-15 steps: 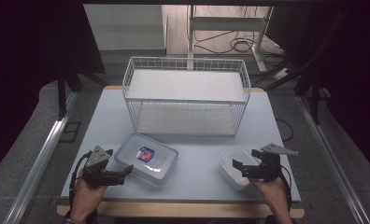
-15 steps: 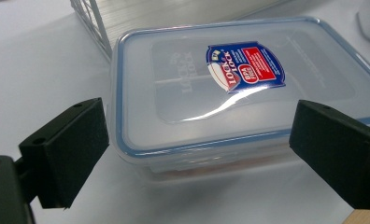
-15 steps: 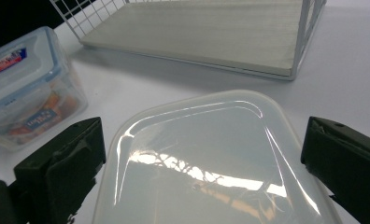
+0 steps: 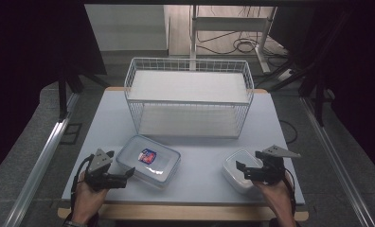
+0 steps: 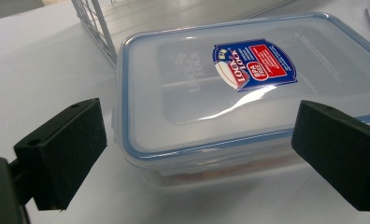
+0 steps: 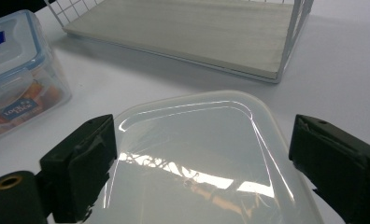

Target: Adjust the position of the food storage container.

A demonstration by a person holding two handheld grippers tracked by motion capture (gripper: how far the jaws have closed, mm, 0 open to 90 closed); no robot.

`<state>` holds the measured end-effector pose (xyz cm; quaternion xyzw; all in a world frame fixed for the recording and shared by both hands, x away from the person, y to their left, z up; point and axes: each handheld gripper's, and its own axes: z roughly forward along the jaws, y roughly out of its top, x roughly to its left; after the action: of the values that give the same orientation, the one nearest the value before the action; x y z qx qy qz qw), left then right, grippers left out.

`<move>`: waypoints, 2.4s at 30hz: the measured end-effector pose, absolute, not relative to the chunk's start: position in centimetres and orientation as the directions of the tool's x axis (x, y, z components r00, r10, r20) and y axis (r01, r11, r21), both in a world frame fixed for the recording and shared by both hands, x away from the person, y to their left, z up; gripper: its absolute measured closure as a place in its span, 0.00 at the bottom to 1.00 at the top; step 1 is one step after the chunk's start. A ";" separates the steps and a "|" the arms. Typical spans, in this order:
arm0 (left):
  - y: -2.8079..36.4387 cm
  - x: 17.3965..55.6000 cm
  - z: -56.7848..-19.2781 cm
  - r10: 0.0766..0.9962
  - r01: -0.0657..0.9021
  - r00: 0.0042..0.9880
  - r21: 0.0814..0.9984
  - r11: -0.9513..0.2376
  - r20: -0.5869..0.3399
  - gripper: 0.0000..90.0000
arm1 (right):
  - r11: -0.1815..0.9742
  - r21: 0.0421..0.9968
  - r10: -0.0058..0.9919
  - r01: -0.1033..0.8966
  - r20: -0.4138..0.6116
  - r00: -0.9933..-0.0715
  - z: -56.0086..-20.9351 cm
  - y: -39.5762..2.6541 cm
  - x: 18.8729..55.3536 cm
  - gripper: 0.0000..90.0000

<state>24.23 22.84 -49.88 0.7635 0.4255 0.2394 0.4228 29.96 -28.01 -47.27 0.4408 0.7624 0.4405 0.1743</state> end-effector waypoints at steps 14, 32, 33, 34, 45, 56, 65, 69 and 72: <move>23.2 24.1 -49.8 0.869 0.437 0.494 0.855 -0.279 0.032 0.03 | 0.345 0.807 0.752 0.479 0.068 -0.656 -45.8 -25.9 28.5 0.61; 23.7 24.2 -49.8 0.884 0.460 0.466 0.844 -0.275 0.035 0.04 | 0.501 0.693 0.659 0.518 0.082 -0.747 -46.8 -22.6 27.0 0.99; 23.8 24.2 -49.8 0.885 0.461 0.465 0.844 -0.276 0.035 0.04 | 0.503 0.687 0.662 0.525 0.084 -0.745 -46.9 -22.7 27.0 0.99; 23.8 24.2 -49.8 0.886 0.462 0.462 0.843 -0.276 0.036 0.04 | 0.505 0.683 0.664 0.528 0.083 -0.743 -47.0 -22.8 27.0 0.99; 23.7 24.2 -49.9 0.885 0.468 0.464 0.838 -0.279 0.036 0.04 | 0.489 0.681 0.699 0.545 0.068 -0.711 -47.2 -24.6 27.5 1.00; 23.7 24.3 -49.9 0.886 0.478 0.463 0.831 -0.282 0.034 0.04 | 0.429 0.695 0.761 0.577 0.066 -0.646 -47.2 -27.7 28.8 1.00; 24.3 24.6 -49.9 0.892 0.513 0.452 0.816 -0.266 0.006 0.05 | 0.388 0.697 0.811 0.603 0.053 -0.583 -47.1 -30.4 29.4 1.00; 24.4 24.7 -49.8 0.892 0.547 0.450 0.780 -0.304 0.032 0.07 | 0.390 0.701 0.819 0.597 0.032 -0.573 -47.1 -30.5 29.4 0.99; 25.2 24.8 -49.5 0.898 0.558 0.436 0.766 -0.321 0.059 0.08 | 0.413 0.709 0.802 0.572 0.014 -0.597 -47.1 -29.8 29.2 0.99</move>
<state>24.84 25.18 -49.51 0.7741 0.4701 0.2470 0.3445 29.16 -29.78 -47.11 0.4167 0.8239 0.3460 0.1665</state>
